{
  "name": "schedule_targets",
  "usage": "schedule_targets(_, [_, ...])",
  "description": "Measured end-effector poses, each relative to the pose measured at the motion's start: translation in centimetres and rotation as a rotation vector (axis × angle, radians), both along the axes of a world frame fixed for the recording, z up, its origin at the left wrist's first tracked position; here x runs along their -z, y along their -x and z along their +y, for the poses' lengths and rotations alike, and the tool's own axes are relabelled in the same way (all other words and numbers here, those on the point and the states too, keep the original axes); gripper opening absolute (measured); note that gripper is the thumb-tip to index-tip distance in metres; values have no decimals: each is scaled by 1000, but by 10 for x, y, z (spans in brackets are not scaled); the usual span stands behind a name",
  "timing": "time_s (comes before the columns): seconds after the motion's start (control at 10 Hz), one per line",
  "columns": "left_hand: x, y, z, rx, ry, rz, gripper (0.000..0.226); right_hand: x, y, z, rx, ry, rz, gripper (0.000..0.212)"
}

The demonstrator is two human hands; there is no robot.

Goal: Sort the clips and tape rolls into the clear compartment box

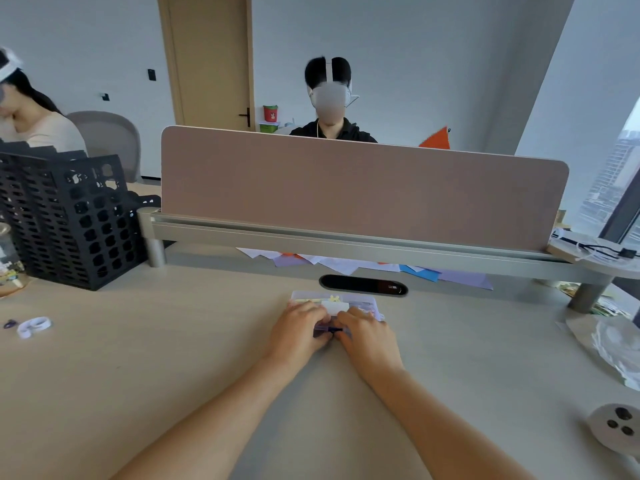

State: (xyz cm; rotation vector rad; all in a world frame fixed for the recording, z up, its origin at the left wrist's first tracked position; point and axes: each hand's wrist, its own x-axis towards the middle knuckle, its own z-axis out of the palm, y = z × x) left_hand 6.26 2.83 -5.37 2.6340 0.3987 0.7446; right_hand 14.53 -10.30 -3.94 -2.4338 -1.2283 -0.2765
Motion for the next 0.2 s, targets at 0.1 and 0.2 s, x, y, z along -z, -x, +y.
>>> schedule_targets(0.1, [0,5,0,-26,-57,49,23,-6,0,-5,-43,21,64,19])
schedule_targets(0.2, [5,12,9,-39,20,-33,48,-13,-13,-19,-88,-3,-14,42])
